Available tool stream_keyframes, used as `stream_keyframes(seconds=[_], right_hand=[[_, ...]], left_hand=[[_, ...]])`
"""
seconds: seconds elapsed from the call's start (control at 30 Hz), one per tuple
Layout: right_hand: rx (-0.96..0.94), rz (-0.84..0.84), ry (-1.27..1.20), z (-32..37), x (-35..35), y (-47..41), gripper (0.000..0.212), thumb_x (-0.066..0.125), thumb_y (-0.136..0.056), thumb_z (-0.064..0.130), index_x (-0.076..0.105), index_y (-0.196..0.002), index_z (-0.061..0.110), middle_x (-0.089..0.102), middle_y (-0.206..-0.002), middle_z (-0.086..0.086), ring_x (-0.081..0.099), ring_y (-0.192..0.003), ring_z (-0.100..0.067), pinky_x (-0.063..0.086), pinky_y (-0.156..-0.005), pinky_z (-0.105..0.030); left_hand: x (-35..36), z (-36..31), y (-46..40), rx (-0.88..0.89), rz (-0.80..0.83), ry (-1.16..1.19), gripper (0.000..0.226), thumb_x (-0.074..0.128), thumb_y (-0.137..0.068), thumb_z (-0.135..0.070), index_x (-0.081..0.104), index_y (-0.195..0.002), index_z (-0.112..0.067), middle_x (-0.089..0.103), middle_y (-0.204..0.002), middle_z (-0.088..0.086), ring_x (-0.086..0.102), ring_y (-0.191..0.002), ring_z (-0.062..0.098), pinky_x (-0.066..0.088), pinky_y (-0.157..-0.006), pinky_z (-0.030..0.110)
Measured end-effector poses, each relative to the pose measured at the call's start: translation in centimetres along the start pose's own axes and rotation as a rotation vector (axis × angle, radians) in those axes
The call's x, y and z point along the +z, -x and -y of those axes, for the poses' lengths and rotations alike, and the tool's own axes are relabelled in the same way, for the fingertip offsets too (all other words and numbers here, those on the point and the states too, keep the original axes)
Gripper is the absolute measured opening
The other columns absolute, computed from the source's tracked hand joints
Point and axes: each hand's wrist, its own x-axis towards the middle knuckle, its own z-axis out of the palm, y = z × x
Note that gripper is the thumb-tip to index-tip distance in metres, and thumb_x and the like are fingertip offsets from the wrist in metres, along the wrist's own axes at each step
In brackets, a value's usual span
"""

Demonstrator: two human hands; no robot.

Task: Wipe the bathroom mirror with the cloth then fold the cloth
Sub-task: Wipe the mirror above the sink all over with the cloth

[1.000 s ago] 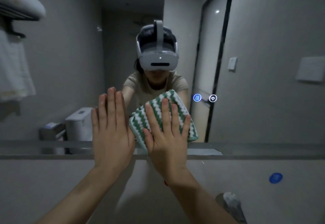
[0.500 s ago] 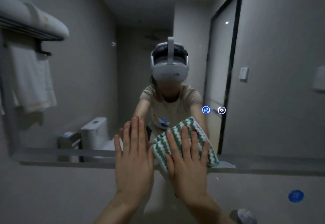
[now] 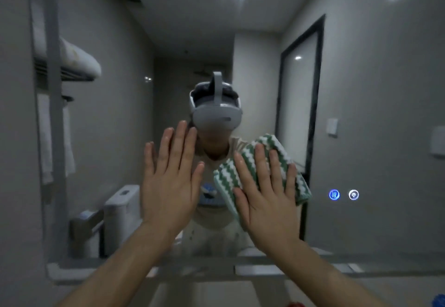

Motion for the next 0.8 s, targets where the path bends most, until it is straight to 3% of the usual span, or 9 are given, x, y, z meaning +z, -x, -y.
stream_keyframes(seconds=[0.17,0.33,0.6,0.8], right_hand=[[0.160,-0.061,-0.046,3.7,-1.5,-11.4,0.052,0.019,-0.100,0.043,0.017,-0.150,0.027,0.010,-0.158,-0.007,0.007,-0.145,-0.025,0.005,-0.115,-0.053],[0.243,-0.042,-0.108,1.9,-4.6,-24.4,0.053,0.013,-0.101,0.044,-0.005,-0.149,0.033,-0.012,-0.158,-0.002,-0.014,-0.145,-0.019,-0.010,-0.116,-0.049],[0.384,-0.039,-0.128,-1.1,-8.0,-35.7,0.053,0.011,-0.101,0.045,-0.005,-0.150,0.031,-0.015,-0.158,-0.003,-0.015,-0.145,-0.022,-0.014,-0.114,-0.050],[0.346,-0.032,-0.119,-2.1,-9.0,-39.9,0.054,0.010,-0.100,0.046,-0.005,-0.150,0.032,-0.017,-0.158,-0.003,-0.016,-0.144,-0.023,-0.014,-0.113,-0.051]], left_hand=[[-2.1,4.6,-9.2,0.017,-0.086,0.040,0.057,0.025,-0.097,-0.041,0.021,-0.149,-0.017,0.020,-0.155,0.008,0.018,-0.141,0.028,0.006,-0.111,0.048],[-3.9,9.0,-15.5,0.062,-0.108,0.038,0.057,0.019,-0.097,-0.046,0.012,-0.149,-0.025,0.013,-0.157,0.005,0.013,-0.143,0.027,0.003,-0.112,0.048],[-4.1,11.0,-18.6,0.205,-0.139,0.030,0.058,0.018,-0.097,-0.045,0.022,-0.149,-0.019,0.019,-0.156,0.006,0.017,-0.143,0.024,0.011,-0.113,0.050],[-5.8,9.0,-26.1,0.129,-0.166,0.067,0.065,0.006,-0.092,-0.049,0.014,-0.150,-0.021,0.012,-0.157,0.003,0.010,-0.144,0.021,-0.002,-0.114,0.044]])
